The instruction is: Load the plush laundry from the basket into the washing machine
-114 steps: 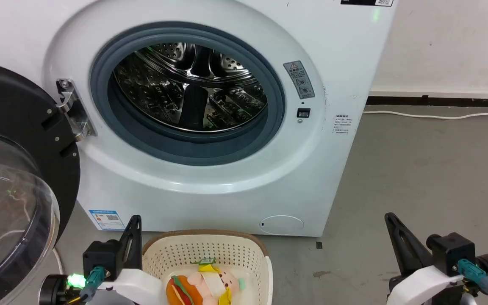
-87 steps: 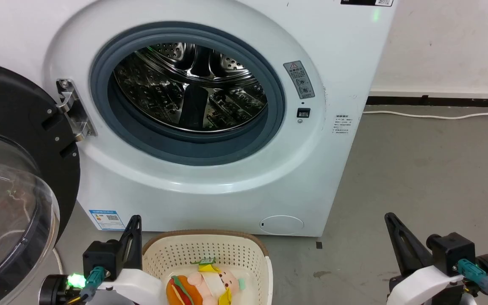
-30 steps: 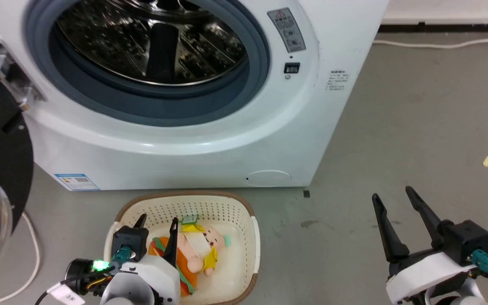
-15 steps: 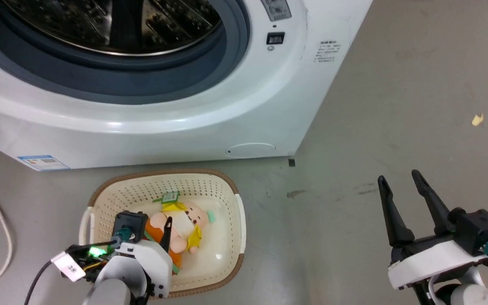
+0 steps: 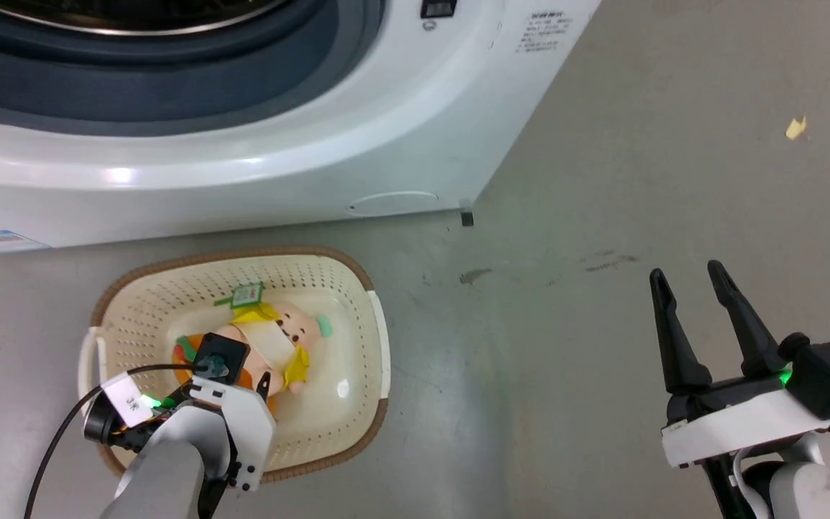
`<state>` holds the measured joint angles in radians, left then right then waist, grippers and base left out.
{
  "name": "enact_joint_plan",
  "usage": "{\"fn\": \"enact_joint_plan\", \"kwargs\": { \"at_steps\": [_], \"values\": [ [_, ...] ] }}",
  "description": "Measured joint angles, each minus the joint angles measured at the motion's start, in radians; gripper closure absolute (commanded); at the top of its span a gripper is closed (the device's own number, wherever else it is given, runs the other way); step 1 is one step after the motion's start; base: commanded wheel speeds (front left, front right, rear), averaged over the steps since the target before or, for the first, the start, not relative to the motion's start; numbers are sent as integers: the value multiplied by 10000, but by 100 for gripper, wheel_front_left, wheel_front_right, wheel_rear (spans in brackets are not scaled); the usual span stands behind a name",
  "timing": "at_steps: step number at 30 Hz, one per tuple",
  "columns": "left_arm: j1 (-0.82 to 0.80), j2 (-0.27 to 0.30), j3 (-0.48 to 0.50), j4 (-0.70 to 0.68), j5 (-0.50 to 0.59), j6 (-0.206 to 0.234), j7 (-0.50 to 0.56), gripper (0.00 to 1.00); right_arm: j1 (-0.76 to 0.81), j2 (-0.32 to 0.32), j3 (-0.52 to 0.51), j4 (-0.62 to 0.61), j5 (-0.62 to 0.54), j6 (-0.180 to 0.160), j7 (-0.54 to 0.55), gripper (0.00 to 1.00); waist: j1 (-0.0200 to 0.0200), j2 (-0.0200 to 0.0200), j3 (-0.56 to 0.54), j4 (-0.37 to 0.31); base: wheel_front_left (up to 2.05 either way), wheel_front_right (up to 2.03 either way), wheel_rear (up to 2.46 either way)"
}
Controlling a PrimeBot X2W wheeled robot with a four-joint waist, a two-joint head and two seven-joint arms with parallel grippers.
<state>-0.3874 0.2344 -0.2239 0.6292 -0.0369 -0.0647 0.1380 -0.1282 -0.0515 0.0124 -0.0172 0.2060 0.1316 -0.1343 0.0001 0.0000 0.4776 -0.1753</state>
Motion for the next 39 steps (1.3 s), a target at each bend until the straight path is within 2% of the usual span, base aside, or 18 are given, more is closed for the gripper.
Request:
{"fn": "enact_joint_plan", "kwargs": {
  "at_steps": [9, 16, 18, 28, 39],
  "values": [
    [-788, 424, -656, 911, -90, -90, 508, 0, -152, 0, 65, -36, 341, 0, -178, 0, 0, 0, 887, -343, 0, 0, 0],
    [-1584, 915, -951, 1465, -286, -165, 623, 0, -300, 0, 81, -121, 596, 0, -322, 0, 0, 0, 1593, -562, 0, 0, 0],
    [-2049, 1162, -1304, 1764, -230, -176, 598, 0, -424, 0, 98, -123, 694, 0, -399, 0, 0, 0, 2006, -663, 0, 0, 0],
    [-2913, 1411, -1977, 2754, -253, -278, 815, 0, -569, 0, 98, -182, 980, 0, -617, 0, 0, 0, 2987, -851, 0, 0, 0],
    [-4030, 1762, -2688, 3720, -265, -307, 596, 0, -643, 0, 31, -274, 1231, 0, -836, 0, 0, 0, 4007, -1012, 0, 0, 0]
  ]
}}
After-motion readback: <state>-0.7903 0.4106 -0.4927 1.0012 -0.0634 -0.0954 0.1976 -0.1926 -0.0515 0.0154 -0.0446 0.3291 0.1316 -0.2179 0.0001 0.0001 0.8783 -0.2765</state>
